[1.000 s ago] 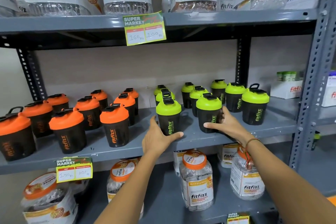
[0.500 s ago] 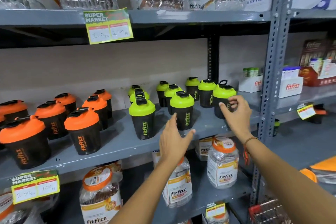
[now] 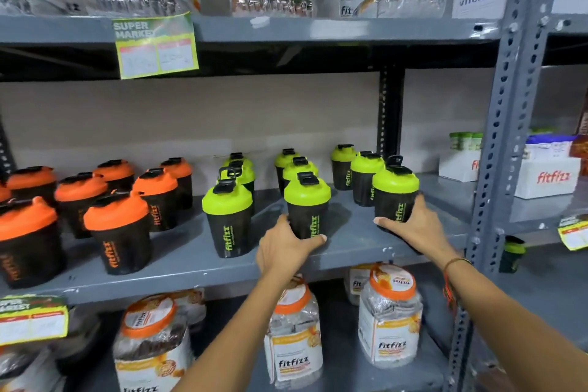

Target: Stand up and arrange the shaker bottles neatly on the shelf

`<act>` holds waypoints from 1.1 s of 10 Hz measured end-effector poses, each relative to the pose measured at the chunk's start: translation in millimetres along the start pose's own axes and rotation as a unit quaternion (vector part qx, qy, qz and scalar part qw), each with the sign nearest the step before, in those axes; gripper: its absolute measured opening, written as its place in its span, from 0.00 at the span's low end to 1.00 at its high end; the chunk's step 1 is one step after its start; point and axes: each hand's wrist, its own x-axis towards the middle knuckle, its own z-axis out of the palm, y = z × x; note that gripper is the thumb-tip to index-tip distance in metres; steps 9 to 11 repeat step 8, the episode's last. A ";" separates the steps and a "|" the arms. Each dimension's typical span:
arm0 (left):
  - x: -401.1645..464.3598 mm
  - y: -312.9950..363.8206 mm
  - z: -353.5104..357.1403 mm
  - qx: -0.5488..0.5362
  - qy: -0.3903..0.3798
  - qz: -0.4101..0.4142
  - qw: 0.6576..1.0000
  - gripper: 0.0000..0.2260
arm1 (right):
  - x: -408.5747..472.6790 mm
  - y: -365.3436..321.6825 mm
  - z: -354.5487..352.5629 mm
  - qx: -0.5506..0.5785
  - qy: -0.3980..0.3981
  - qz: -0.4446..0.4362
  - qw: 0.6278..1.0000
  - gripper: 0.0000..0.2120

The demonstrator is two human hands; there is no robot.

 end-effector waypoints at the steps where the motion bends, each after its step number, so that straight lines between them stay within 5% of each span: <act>1: -0.4 5.6 1.8 0.005 0.013 -0.002 1.000 0.33 | 3.4 4.8 -0.2 0.004 -0.007 -0.008 1.000 0.42; 5: -12.8 15.7 -0.9 -0.004 -0.004 -0.004 1.000 0.40 | -4.1 -1.9 -9.3 0.020 -0.026 -0.010 0.999 0.46; 7: -35.2 9.2 -17.9 -0.060 -0.013 -0.016 0.998 0.54 | -29.3 -11.7 -24.4 0.135 0.001 -0.017 0.991 0.57; 8: -54.3 -2.9 -26.5 -0.094 0.020 0.021 0.995 0.52 | -59.0 -21.8 -28.0 0.217 0.135 -0.048 0.966 0.40; 11: -54.3 -2.9 -26.5 -0.094 0.020 0.021 0.995 0.52 | -59.0 -21.8 -28.0 0.217 0.135 -0.048 0.966 0.40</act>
